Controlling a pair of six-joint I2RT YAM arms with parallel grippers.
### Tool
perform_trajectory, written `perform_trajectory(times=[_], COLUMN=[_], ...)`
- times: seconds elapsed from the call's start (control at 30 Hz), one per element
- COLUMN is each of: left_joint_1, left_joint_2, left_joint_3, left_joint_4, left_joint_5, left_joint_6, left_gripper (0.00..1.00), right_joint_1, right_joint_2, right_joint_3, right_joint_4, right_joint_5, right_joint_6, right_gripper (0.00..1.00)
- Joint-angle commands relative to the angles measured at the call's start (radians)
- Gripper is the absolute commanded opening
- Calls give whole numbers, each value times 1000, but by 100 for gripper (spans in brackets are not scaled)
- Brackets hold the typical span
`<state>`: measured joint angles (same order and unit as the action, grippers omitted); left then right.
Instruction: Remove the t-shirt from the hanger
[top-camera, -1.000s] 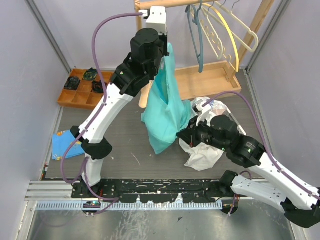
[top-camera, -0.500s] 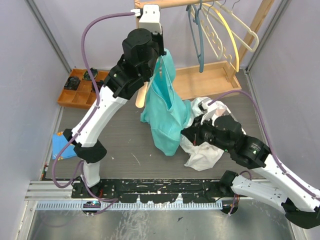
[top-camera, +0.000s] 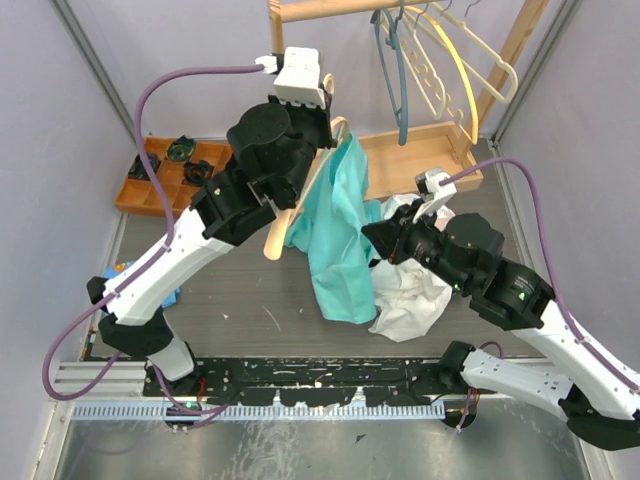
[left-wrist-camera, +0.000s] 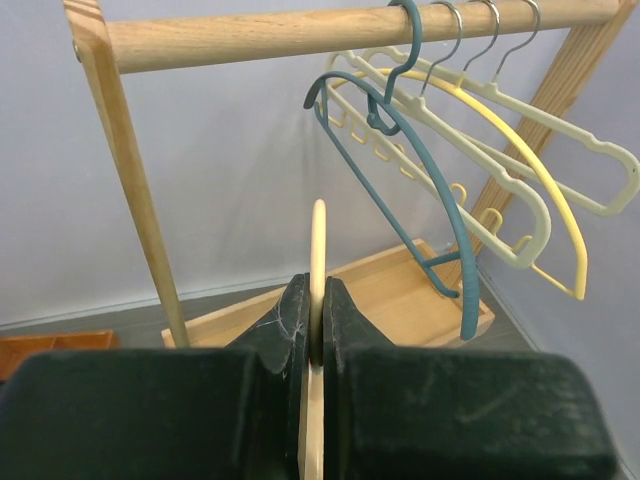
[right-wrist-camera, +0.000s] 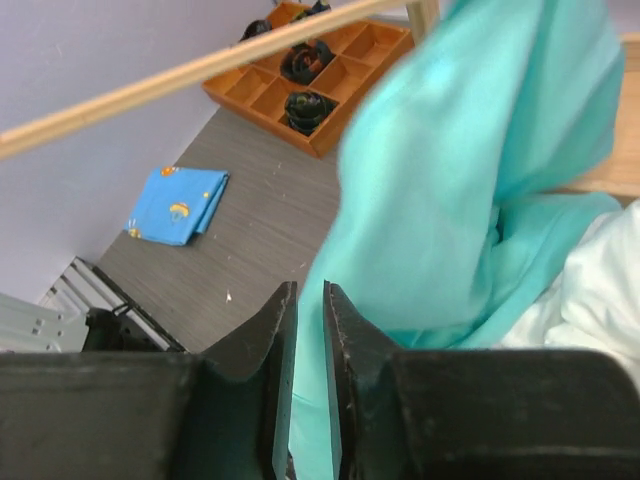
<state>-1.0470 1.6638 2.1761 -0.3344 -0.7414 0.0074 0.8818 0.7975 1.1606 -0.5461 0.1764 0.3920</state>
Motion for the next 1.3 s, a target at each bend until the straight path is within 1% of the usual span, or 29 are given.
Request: perform_trajectory(times=[0.0,0.2,0.33,0.53,0.73,0.93,1.27], left_joint_1=[-34,-36,-36,-36,-37,-36,-36], left_joint_2=[-30,3,35,105,178,216,241], left_joint_3=[-65,-118,-158,-120,-57,5,42], left_joint_4=[175,318,464,546,585,587,598], left_joint_5=[-129,-177,-202,-229,-250,-248,-243], left_joint_6=[60,105,143,166,178,183,185], left_gripper=[0,0,0,0,0,0,0], right_joint_1=[5,5,5,5,5,5,5], right_joint_2=[27,63,67,55,74,81,71], right_joint_3=[85,175,214,230,240,211,165], right_joint_4=[123,131,146,154,140,134,177], right_joint_5=[70,83,53,-7,-73,-126,-178], right_joint_6=[-4,-4,35,81,103,136,147], right_gripper=[27,32,34,35,39,43,45])
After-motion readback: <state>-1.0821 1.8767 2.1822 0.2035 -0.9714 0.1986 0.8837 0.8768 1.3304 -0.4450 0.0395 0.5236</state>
